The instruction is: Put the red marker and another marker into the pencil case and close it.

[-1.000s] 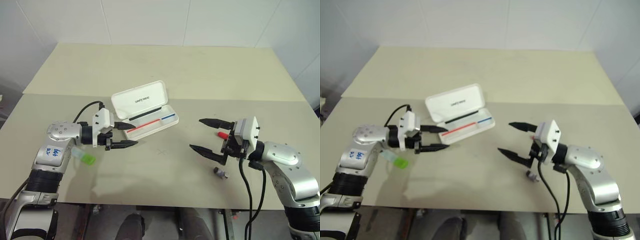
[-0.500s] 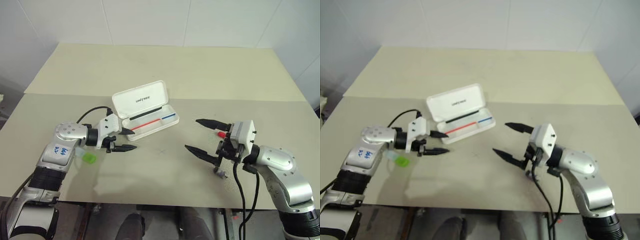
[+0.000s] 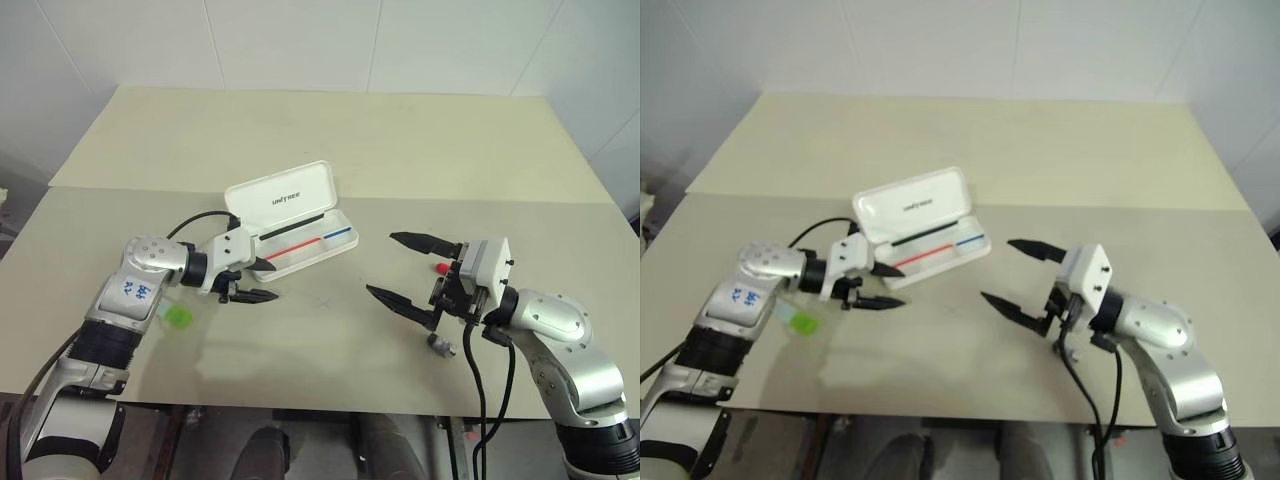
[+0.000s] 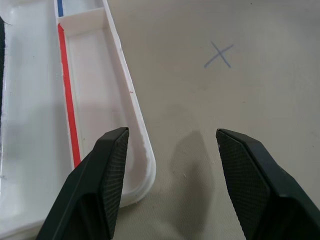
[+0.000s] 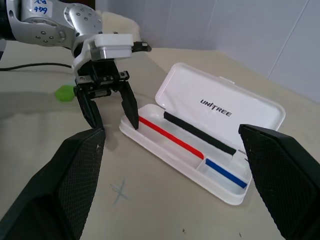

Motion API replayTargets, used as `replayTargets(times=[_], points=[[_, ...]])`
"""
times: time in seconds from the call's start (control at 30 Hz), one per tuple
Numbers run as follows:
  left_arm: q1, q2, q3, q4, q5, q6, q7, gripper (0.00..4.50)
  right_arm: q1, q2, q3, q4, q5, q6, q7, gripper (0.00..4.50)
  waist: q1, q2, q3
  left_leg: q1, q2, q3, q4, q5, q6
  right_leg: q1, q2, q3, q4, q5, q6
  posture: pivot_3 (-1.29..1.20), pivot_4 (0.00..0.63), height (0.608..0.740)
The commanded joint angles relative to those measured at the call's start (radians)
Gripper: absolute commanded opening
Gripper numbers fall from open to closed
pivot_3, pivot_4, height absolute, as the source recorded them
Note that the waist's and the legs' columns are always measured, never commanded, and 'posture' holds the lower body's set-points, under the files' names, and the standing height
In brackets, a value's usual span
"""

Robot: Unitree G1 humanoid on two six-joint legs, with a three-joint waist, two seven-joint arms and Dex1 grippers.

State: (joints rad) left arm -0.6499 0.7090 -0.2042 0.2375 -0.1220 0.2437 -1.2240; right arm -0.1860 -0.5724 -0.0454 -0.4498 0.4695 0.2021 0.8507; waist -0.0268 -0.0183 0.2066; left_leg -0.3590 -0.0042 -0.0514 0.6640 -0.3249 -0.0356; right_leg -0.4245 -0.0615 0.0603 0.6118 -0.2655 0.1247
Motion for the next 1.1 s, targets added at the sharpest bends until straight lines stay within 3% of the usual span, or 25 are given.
replayTargets(times=[0.03,0.23,0.3,0.7,1.1], points=[[-0.039,0.016,-0.011,0.004,0.018,0.03,-0.025,2.49,-0.013,0.009,0.001,-0.045,0.004,-0.014,-0.015,4.5,-0.001,0.0,0.0,0.0,0.0,0.0,0.0,0.0,0.0,0.0,0.0,0.0,0.0,0.0,0.0,0.0,0.15,0.74],[-0.089,0.035,-0.043,0.018,0.069,0.028,-0.052,0.48,-0.027,0.009,-0.004,-0.05,0.007,-0.011,-0.025,4.5,0.0,0.0,0.0,-0.001,0.0,0.0,0.0,0.0,0.0,-0.001,0.0,0.0,0.0,0.0,0.0,0.0,0.15,0.74],[-0.101,0.05,-0.069,0.018,0.096,0.015,-0.08,0.04,-0.037,0.008,-0.007,-0.046,0.008,-0.012,-0.026,4.5,0.0,0.0,0.0,-0.002,0.0,0.0,0.0,0.0,0.0,-0.002,0.0,0.0,0.0,0.0,0.0,0.0,0.15,0.74],[-0.103,0.032,-0.049,-0.026,0.063,0.016,-0.101,0.04,-0.068,0.006,-0.001,-0.03,0.009,-0.007,-0.021,4.5,0.0,0.0,0.0,-0.002,0.0,0.0,0.0,0.0,0.0,-0.002,0.0,0.0,0.001,0.0,0.0,0.0,0.15,0.74],[0.036,0.048,-0.011,-0.33,-0.043,0.166,-0.093,0.04,-0.089,-0.006,-0.004,-0.011,0.019,0.006,0.004,4.5,-0.001,0.0,0.0,-0.008,0.0,-0.002,0.003,0.0,0.0,-0.006,0.0,-0.001,0.006,0.0,0.0,0.0,0.15,0.74]])
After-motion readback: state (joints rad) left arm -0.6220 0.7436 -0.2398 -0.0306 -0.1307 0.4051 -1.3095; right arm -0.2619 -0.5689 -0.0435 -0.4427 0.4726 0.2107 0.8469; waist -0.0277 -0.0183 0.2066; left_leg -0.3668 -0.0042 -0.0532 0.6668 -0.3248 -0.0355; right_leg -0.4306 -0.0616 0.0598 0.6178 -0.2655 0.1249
